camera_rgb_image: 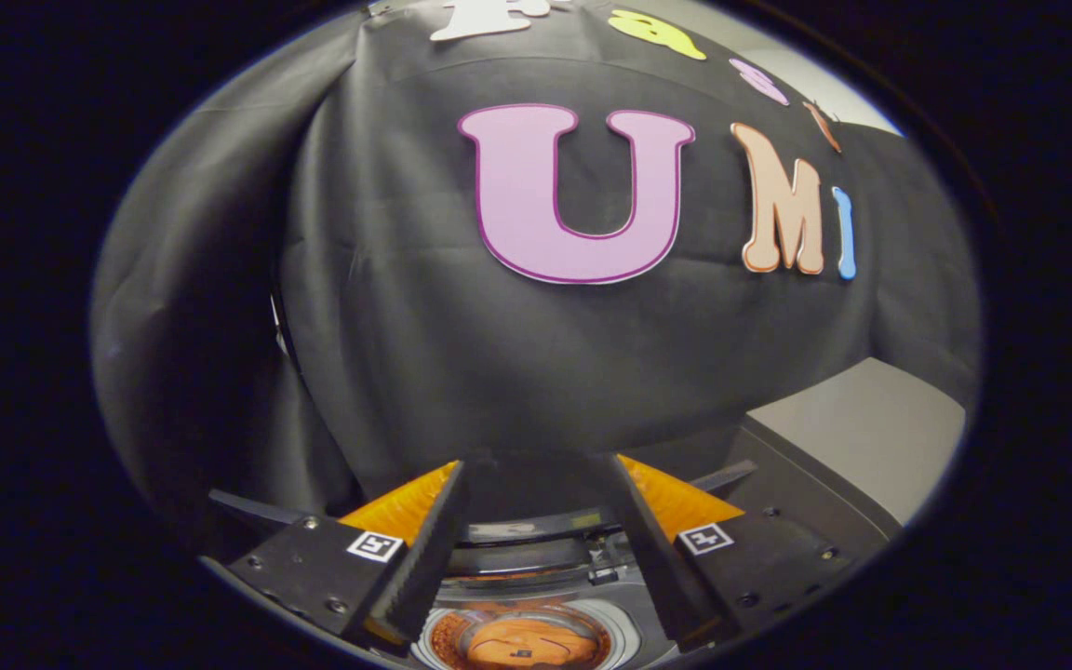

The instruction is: Put the clothes into the washing machine and then close the washing machine lid.

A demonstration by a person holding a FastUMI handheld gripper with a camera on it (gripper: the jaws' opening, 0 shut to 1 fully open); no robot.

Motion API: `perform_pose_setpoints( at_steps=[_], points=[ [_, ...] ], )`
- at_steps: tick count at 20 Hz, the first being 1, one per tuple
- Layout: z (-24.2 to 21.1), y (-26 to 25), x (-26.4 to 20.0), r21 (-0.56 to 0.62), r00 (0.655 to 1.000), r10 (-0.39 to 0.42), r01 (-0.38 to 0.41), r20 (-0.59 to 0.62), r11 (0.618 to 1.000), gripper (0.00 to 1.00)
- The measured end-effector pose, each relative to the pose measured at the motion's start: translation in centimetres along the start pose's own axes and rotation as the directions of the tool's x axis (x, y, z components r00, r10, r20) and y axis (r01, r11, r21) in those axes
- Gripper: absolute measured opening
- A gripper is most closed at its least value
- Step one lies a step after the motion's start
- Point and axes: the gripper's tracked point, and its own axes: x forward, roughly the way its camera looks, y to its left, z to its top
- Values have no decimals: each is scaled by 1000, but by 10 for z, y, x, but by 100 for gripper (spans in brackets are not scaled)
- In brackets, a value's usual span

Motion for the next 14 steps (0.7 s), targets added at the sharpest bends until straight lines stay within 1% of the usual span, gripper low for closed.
perform_pose_setpoints(
  at_steps=[7,14],
  points=[
    [-8,-6,-15,-15,1000,1,-1,12,1000,92],
    [-24,-11,-39,-22,999,12,-11,30,1000,92]
  ],
)
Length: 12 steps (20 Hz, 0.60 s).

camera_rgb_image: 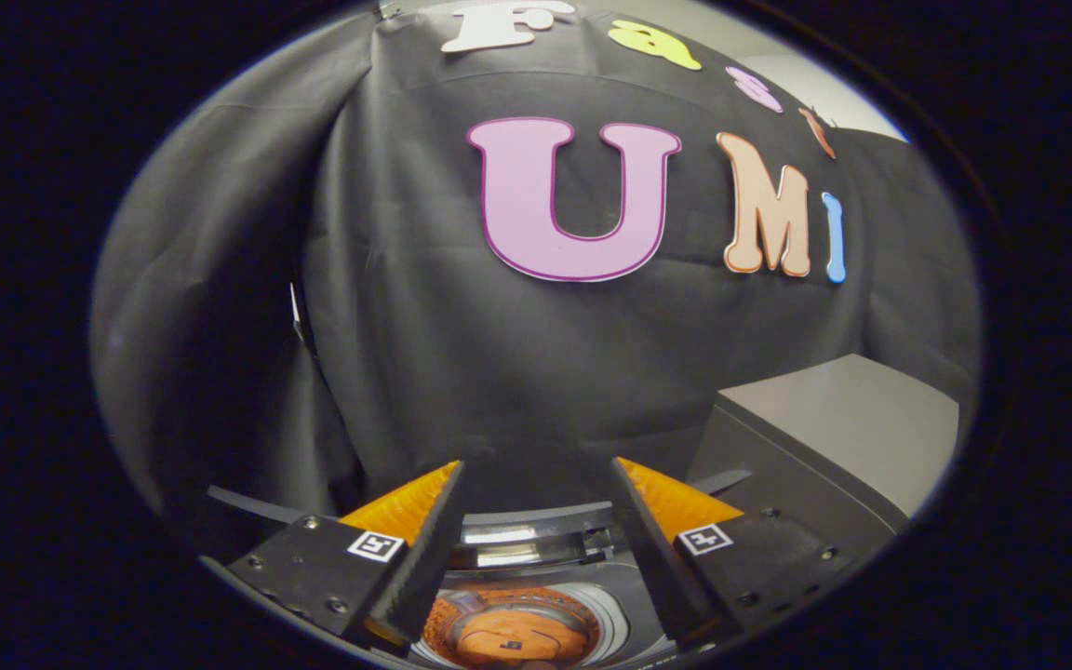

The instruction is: Put the clothes into the washing machine and then close the washing machine lid.

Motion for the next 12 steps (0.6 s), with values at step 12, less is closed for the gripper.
perform_pose_setpoints(
  at_steps=[12],
  points=[
    [-79,-7,-35,-14,997,-22,21,-75,1000,90]
  ],
)
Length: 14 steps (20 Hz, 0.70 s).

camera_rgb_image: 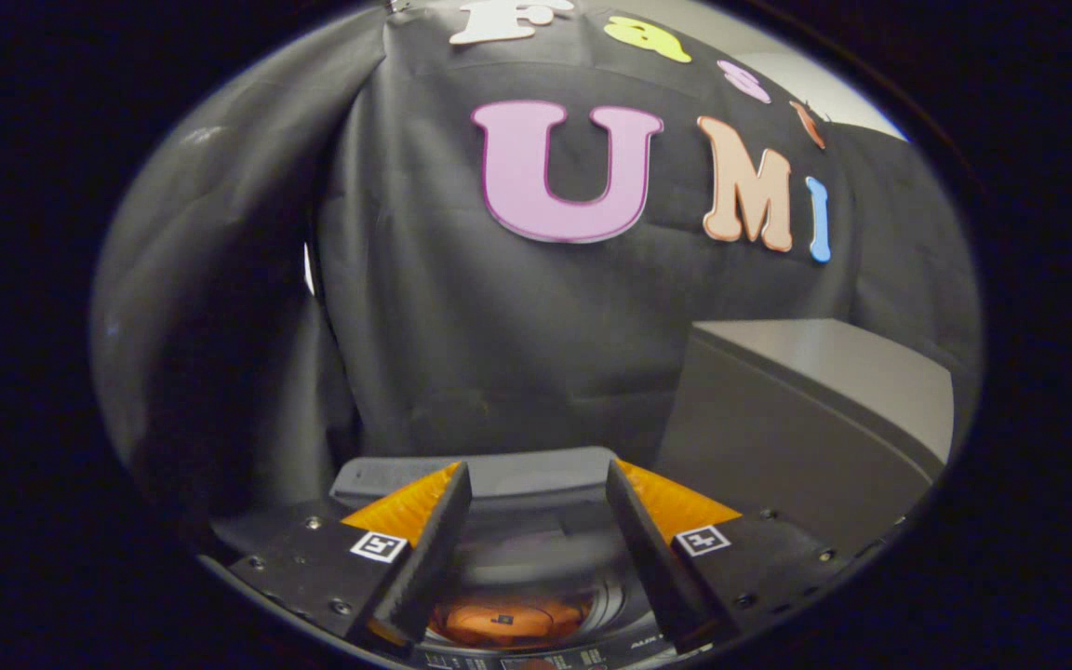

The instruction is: Put the clothes into the washing machine and then close the washing machine lid.

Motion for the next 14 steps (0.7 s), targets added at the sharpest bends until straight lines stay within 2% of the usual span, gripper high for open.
perform_pose_setpoints(
  at_steps=[4,9,14],
  points=[
    [-21,3,-13,-10,1000,10,-10,-12,1000,89],
    [-27,-8,-39,-39,1000,-6,6,11,999,89],
    [-25,-9,-71,-69,999,14,-11,39,998,89]
  ],
)
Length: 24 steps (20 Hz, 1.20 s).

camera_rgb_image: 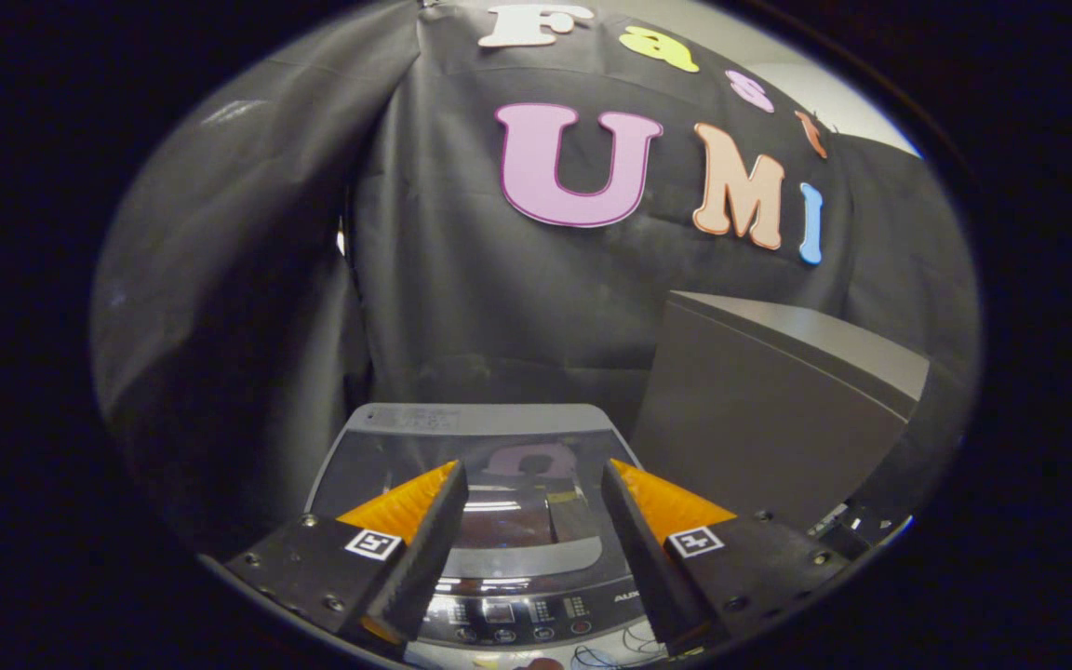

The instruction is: Put the clothes into the washing machine and then close the washing machine lid.

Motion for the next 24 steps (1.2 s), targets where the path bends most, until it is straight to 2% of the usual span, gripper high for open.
perform_pose_setpoints(
  at_steps=[7,12,17,18,24],
  points=[
    [20,-10,-58,-62,996,23,-17,86,998,90],
    [48,-19,-107,-17,981,55,-53,188,998,91],
    [78,-37,-170,13,960,35,-40,277,999,94],
    [84,-43,-183,17,953,32,-39,301,999,94],
    [111,-61,-240,54,892,115,-153,438,987,96]
  ],
)
